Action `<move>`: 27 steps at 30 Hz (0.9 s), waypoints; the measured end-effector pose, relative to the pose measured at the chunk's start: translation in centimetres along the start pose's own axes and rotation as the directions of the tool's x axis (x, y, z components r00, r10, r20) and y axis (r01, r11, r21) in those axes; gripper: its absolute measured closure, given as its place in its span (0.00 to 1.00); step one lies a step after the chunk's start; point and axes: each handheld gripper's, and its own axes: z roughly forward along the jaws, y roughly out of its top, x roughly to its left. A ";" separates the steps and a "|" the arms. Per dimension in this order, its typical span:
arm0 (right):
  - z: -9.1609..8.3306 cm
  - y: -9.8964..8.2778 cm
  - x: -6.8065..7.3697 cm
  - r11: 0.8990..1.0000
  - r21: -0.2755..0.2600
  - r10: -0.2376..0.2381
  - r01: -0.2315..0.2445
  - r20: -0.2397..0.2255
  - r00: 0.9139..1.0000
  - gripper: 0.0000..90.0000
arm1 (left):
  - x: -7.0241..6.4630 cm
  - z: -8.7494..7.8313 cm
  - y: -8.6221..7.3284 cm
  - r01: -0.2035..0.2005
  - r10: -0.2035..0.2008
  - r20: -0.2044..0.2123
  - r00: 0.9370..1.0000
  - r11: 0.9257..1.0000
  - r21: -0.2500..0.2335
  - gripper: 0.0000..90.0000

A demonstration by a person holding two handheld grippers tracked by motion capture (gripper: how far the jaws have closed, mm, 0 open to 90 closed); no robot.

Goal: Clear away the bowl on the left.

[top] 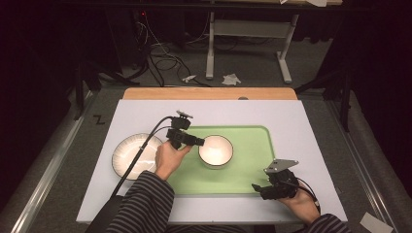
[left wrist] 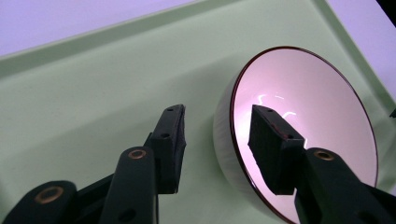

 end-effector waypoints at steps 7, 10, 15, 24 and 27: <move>0.0 0.0 0.0 1.000 -0.001 0.002 -0.002 -0.003 1.000 0.32 | -0.1 -1.6 -0.1 -0.025 0.025 -0.010 1.000 1.000 -0.010 0.60; 0.0 0.0 0.0 1.000 0.000 -0.002 0.002 -0.001 1.000 0.32 | -0.1 -2.1 -0.2 -0.037 0.037 -0.019 0.999 0.999 -0.012 0.60; 0.1 0.0 0.0 1.000 0.002 -0.003 0.003 -0.007 1.000 0.32 | -0.2 -2.7 -0.4 -0.046 0.046 -0.022 0.999 0.999 -0.014 0.60; 0.1 0.0 0.1 1.000 0.014 -0.007 0.007 -0.008 1.000 0.32 | 0.5 -4.2 -1.1 -0.040 0.039 -0.036 0.999 0.999 -0.028 0.60; 0.2 0.0 0.1 1.000 0.010 -0.006 0.006 -0.007 1.000 0.32 | 0.6 -4.6 -1.2 -0.039 0.037 -0.042 0.998 0.999 -0.035 0.60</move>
